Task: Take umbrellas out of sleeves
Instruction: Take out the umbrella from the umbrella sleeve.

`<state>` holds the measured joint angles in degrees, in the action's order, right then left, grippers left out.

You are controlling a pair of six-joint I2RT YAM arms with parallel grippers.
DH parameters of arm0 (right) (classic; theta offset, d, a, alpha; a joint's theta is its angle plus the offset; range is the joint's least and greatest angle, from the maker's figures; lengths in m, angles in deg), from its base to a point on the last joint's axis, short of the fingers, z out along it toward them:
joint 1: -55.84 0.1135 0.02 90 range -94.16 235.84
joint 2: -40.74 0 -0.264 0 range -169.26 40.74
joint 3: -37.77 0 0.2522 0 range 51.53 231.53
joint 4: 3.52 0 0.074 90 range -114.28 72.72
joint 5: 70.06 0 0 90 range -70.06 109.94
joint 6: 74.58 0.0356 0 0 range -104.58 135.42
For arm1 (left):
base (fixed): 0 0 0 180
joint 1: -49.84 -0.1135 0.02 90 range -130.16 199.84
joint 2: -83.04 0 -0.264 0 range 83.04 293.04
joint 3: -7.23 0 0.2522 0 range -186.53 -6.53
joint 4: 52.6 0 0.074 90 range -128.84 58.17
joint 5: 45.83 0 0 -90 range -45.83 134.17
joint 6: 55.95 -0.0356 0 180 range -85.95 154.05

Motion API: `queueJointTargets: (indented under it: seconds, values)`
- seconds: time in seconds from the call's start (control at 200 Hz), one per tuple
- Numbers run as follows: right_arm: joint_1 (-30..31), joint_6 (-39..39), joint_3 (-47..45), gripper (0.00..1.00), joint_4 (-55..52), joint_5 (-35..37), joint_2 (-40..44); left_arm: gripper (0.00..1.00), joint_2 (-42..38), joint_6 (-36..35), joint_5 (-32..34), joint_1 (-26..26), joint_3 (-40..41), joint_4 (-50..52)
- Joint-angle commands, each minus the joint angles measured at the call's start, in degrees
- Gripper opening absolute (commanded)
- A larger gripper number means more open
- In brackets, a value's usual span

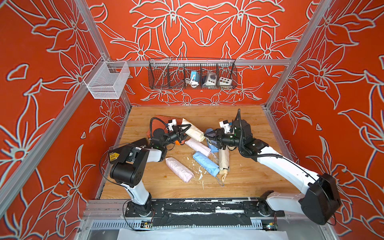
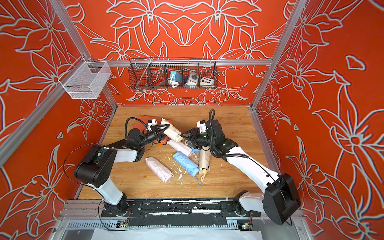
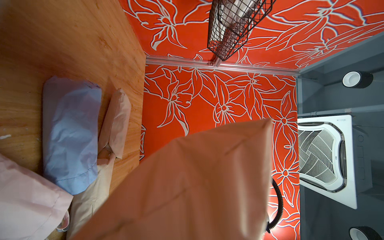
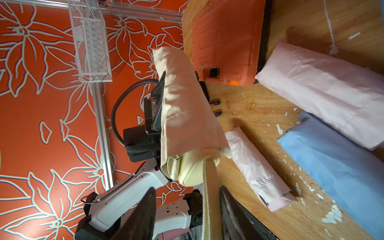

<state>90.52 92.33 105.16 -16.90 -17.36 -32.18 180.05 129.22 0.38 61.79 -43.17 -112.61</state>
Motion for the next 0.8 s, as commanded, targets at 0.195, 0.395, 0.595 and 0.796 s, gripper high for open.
queueJointTargets:
  seconds: [0.195, 0.395, 0.595, 0.796]
  values:
    - [3.55, -5.76, 10.14, 0.54, -12.45, -0.56, -4.37, 0.32, -0.84, -1.01, -0.86, -0.62, -0.45, -4.04]
    - [3.55, -1.43, 6.46, 0.52, -4.02, 0.44, -7.07, 0.32, -2.79, -1.34, -0.95, -0.69, 0.26, -3.03]
    - [3.56, -0.27, 4.47, 0.49, -2.54, 2.23, -6.79, 0.32, -3.32, -1.31, -1.12, -0.69, 0.61, -2.77]
    - [3.29, 0.13, 4.31, 0.48, -0.12, 4.02, -7.29, 0.32, -3.27, -0.87, -1.12, -0.69, 0.48, -3.04]
